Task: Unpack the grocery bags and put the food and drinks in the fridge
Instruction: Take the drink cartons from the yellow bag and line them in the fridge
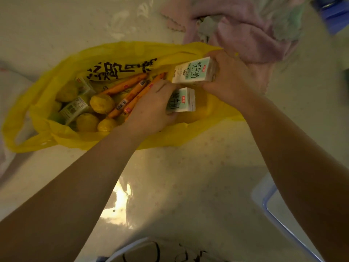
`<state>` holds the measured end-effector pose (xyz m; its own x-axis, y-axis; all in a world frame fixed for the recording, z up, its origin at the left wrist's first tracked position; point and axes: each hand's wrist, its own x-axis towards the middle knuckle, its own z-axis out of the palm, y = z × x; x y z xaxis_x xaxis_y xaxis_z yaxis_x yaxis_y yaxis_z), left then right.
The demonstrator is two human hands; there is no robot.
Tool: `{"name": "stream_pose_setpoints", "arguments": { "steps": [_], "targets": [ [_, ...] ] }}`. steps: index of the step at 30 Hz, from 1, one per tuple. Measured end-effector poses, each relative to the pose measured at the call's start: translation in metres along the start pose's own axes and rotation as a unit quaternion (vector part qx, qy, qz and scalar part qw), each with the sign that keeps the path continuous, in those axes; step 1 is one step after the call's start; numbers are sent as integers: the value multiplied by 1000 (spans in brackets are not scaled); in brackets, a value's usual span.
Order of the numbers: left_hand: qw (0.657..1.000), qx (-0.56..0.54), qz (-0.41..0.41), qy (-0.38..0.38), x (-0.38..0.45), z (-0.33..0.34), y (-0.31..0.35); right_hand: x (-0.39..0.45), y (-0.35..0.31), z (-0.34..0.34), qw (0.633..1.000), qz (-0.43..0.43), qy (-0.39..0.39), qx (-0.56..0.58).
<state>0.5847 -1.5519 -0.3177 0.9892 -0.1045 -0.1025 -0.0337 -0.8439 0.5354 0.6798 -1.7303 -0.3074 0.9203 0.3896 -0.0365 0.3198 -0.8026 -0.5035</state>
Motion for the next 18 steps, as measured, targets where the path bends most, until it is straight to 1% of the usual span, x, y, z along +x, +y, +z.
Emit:
{"name": "stream_pose_setpoints", "arguments": {
  "steps": [2,5,9,14,16,18],
  "targets": [
    [998,-41,-33,33,-9,-4,-6,-3,-8,-11,1000,-20,-23,0],
    [985,-145,-69,63,-26,-7,-18,-11,-18,-20,996,-68,-59,7],
    [968,-224,-106,47,-41,-8,-21,-20,-24,-18,989,-104,-107,4],
    [969,-216,-114,32,-42,-13,-26,-26,-28,-2,982,-134,-135,26],
    [968,-220,-117,32,-43,-15,-25,-27,-29,3,983,-117,-130,62],
    [967,-219,-127,42,-44,-14,-23,-29,-27,8,982,-81,-129,110]
  ]
}}
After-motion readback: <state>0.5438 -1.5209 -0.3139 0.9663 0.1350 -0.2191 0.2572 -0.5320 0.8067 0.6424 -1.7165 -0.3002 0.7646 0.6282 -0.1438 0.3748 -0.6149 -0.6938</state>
